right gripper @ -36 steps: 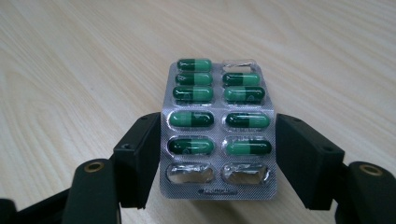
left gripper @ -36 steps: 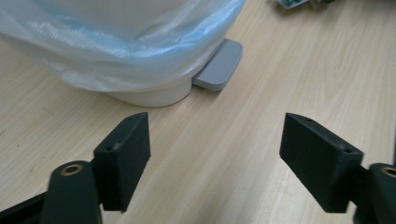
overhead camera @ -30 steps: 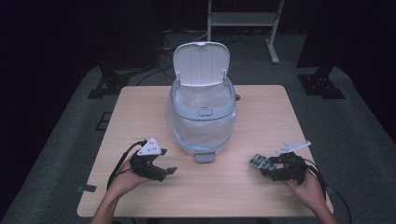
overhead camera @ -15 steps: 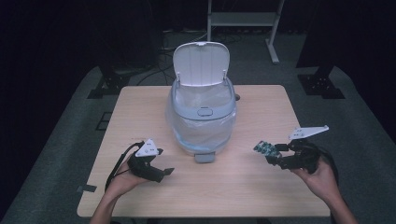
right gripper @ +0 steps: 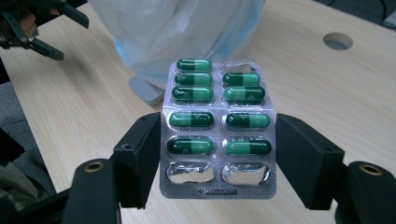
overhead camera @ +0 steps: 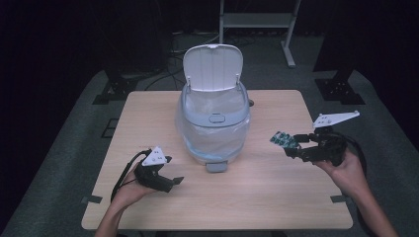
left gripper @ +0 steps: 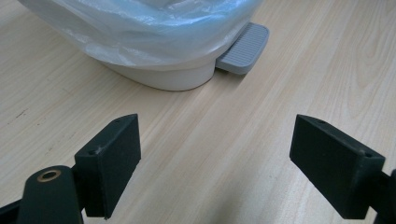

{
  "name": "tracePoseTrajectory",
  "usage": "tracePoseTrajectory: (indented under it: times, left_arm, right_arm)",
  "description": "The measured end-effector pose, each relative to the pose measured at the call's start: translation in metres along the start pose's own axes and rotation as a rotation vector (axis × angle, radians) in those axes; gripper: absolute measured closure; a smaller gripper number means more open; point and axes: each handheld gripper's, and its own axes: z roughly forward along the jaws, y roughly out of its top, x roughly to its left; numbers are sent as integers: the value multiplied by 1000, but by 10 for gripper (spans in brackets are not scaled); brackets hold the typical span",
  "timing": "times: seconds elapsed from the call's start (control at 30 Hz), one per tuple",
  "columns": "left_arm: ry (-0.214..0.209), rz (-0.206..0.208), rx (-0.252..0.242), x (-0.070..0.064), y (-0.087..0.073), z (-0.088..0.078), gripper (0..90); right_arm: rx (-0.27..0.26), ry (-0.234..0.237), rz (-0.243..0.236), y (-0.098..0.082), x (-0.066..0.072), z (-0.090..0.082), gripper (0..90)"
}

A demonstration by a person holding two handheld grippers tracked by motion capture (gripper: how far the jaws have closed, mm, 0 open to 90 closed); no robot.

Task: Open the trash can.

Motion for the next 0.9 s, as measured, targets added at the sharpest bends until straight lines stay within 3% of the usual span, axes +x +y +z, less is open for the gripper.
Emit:
tracePoseTrajectory:
  times: [0.3, 0.63, 0.9]
  left_arm:
    - [-4, -4, 10, -2, 0, 3, 120]
    - [30, -4, 5, -1, -2, 3, 107]
    - [34, -16, 3, -1, -3, 3, 93]
  right_arm:
    - [29, 26, -45, 34, -2, -7, 326]
    - [12, 55, -56, 55, -2, -9, 326]
    - [10, 58, -73, 73, -1, -12, 326]
